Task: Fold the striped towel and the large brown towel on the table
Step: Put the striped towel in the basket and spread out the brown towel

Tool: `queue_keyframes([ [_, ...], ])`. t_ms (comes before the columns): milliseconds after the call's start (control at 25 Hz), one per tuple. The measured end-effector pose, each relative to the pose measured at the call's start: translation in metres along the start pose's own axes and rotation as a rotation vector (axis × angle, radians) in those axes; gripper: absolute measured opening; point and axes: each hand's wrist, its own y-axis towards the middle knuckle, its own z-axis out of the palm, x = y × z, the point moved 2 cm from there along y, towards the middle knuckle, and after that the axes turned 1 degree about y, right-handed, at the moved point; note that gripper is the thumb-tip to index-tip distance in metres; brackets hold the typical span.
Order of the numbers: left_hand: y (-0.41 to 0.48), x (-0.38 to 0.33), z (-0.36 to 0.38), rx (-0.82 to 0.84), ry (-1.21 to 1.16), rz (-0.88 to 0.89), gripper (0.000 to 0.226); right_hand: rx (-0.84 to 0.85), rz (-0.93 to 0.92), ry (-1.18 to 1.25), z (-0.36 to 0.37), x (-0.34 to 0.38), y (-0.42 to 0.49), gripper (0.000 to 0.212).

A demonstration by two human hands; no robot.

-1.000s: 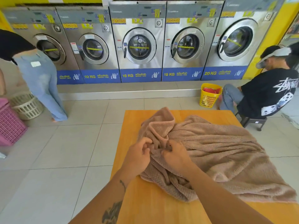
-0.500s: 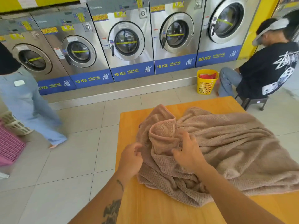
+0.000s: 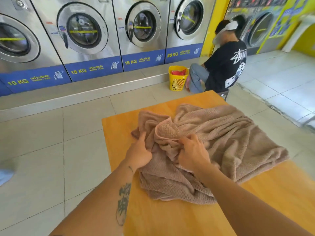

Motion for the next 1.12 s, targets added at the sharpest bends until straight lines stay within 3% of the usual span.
queue_keyframes([
  [80,-0.013,0.012,-0.012,-0.053,-0.06,0.103,0.062,-0.143,0.089,0.066,-0.008,0.007,0.003,0.032],
  [200,-0.043,0.033,-0.048,-0.26,-0.084,0.18,0.043,-0.388,0.2,0.105,-0.03,0.029,-0.002,0.03],
  [320,-0.076,0.051,-0.073,-0.439,-0.056,0.132,0.023,-0.518,0.022,0.084,-0.027,0.067,-0.029,0.026],
  [400,-0.089,0.057,-0.076,-0.405,-0.077,0.052,0.012,-0.341,-0.167,0.144,0.0,0.086,-0.052,0.026],
  [440,-0.09,0.059,-0.073,-0.329,-0.089,0.022,0.012,-0.152,-0.176,0.169,0.018,0.089,-0.064,0.03],
  [560,-0.093,0.061,-0.062,-0.014,-0.207,0.05,0.026,0.401,-0.016,0.035,0.067,0.081,-0.093,0.073],
  [640,-0.103,0.059,-0.052,0.088,-0.368,0.092,0.043,0.45,0.011,-0.153,0.085,0.073,-0.114,0.081],
  [720,-0.113,0.059,-0.044,0.1,-0.445,0.121,0.061,0.312,0.03,-0.221,0.082,0.069,-0.123,0.055],
  [800,-0.122,0.057,-0.037,0.054,-0.414,0.126,0.065,0.257,0.07,-0.032,0.066,0.061,-0.125,0.027],
  [880,-0.13,0.06,-0.032,-0.05,-0.336,0.129,0.062,0.194,0.113,0.387,0.038,0.051,-0.123,0.016],
  [1000,-0.135,0.065,-0.026,-0.074,-0.106,0.171,0.077,0.081,0.229,1.052,-0.011,0.028,-0.114,0.028],
  [1040,-0.135,0.065,-0.024,-0.065,0.016,0.184,0.087,0.07,0.27,1.135,-0.023,0.021,-0.112,0.035],
  [1120,-0.129,0.061,-0.019,-0.1,0.232,0.208,0.105,0.079,0.366,1.104,-0.03,0.009,-0.113,0.066],
])
